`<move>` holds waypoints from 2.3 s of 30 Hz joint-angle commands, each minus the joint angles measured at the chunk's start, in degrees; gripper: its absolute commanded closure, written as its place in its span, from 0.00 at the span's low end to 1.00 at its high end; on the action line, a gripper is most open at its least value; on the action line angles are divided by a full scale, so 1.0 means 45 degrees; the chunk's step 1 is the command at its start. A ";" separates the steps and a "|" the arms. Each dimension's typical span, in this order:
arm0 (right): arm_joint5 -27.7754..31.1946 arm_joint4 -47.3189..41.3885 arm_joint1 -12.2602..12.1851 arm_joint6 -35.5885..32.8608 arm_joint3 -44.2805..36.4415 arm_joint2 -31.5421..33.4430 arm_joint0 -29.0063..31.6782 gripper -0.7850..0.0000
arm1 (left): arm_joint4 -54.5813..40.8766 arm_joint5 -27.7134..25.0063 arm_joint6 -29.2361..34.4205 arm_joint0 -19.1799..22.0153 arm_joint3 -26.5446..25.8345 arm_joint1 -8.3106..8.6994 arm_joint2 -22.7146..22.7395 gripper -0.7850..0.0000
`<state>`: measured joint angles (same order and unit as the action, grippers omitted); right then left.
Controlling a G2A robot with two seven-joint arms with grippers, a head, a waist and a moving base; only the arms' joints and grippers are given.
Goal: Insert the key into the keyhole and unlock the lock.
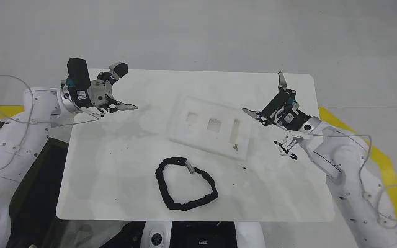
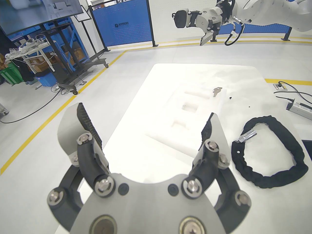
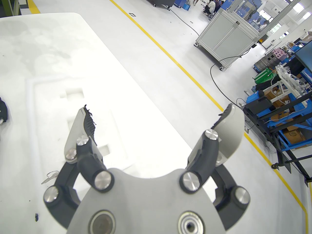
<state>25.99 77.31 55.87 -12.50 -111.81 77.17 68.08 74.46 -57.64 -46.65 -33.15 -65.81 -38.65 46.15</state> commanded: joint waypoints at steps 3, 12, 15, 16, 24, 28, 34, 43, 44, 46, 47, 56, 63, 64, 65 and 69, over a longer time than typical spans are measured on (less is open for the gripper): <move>0.0000 0.0000 0.0000 0.0000 0.0000 0.0000 0.0000 0.00 | 0.0000 0.0000 0.0000 0.0000 0.0000 0.0000 0.0000 0.00; 0.0000 0.0000 0.0000 0.0000 0.0000 0.0000 0.0000 0.00 | 0.0000 0.0000 0.0000 0.0000 0.0000 0.0000 0.0000 0.00; 0.0000 0.0000 0.0000 0.0000 0.0000 0.0000 0.0000 0.00 | 0.0000 0.0000 0.0000 0.0000 0.0000 0.0000 0.0000 0.00; 0.0000 0.0000 0.0000 0.0000 0.0000 0.0000 0.0000 0.00 | 0.0000 0.0000 0.0000 0.0000 0.0000 0.0000 0.0000 0.00; -0.0310 -0.1704 0.0156 -0.1802 -0.0265 -0.0737 0.0431 0.00 | 0.0000 0.0000 0.0000 0.0000 0.0000 0.0000 0.0000 0.00; -0.0478 -0.3401 0.0233 -0.3518 -0.0335 -0.1072 0.0466 0.00 | 0.0000 0.0000 0.0000 0.0000 0.0000 0.0000 0.0000 0.00; -0.0842 -0.5680 0.0293 -0.7182 -0.0179 -0.1609 0.0064 0.00 | 0.0000 0.0000 0.0000 0.0000 0.0000 0.0000 0.0000 0.00; -0.0689 -0.8048 0.0348 -1.0610 0.0652 -0.2434 -0.0873 0.00 | 0.0000 0.0000 0.0000 0.0000 0.0000 0.0000 0.0000 0.00; -0.0601 -0.8305 0.0356 -1.0788 0.0684 -0.2528 -0.0929 0.00 | 0.0000 0.0000 0.0000 0.0000 0.0000 0.0000 0.0000 0.00; -0.0349 -0.8956 0.0365 -1.1565 0.0953 -0.2815 -0.1172 0.00 | 0.0000 0.0000 0.0000 0.0000 0.0000 0.0000 0.0000 0.00; -0.0336 -0.9124 0.0372 -1.1626 0.0987 -0.2854 -0.1247 0.00 | 0.0000 0.0000 0.0000 0.0000 0.0000 0.0000 0.0000 0.00; -0.0244 -0.9366 0.0379 -1.1741 0.1086 -0.2935 -0.1397 0.00 | 0.0000 0.0000 0.0000 0.0000 0.0000 0.0000 0.0000 0.00; -0.0244 -0.9366 0.0379 -1.1741 0.1086 -0.2935 -0.1397 0.00 | 0.0000 0.0000 0.0000 0.0000 0.0000 0.0000 0.0000 0.00; -0.0244 -0.9366 0.0379 -1.1741 0.1086 -0.2935 -0.1397 0.00 | 0.0000 0.0000 0.0000 0.0000 0.0000 0.0000 0.0000 0.00; -0.0244 -0.9366 0.0379 -1.1741 0.1086 -0.2935 -0.1397 0.00 | 0.0000 0.0000 0.0000 0.0000 0.0000 0.0000 0.0000 0.00; -0.0575 -0.9278 0.0367 -1.1667 0.1025 -0.2952 -0.1267 0.00 | 0.0000 0.0000 0.0000 0.0000 0.0000 0.0000 0.0000 0.00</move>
<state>24.19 35.41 57.56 -64.76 -107.04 63.95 62.16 74.46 -57.64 -46.65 -33.15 -65.81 -38.65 46.15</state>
